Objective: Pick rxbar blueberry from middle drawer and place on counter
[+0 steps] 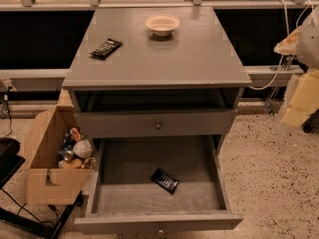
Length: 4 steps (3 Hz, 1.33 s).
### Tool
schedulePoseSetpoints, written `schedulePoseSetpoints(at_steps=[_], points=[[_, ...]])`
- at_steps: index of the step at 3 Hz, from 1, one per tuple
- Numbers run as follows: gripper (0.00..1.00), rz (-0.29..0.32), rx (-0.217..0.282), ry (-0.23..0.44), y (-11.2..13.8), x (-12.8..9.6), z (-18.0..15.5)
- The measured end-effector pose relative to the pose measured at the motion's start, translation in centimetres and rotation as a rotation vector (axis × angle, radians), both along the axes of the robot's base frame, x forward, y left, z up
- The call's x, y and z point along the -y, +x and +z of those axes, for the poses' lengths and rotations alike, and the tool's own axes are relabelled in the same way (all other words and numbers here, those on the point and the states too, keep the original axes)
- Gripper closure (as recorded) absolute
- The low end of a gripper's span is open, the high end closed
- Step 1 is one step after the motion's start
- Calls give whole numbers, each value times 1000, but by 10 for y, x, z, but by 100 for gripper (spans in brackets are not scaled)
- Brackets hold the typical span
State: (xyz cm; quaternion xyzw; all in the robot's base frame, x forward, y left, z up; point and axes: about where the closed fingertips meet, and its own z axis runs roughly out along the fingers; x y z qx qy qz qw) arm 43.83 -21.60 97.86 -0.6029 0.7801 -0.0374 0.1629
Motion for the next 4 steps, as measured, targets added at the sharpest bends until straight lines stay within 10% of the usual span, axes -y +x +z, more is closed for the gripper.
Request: schedulePoseSetpoints(at_steps=[2, 4], points=[[0, -3, 17, 25, -2, -1, -21], [0, -36, 19, 101, -23, -21, -141]])
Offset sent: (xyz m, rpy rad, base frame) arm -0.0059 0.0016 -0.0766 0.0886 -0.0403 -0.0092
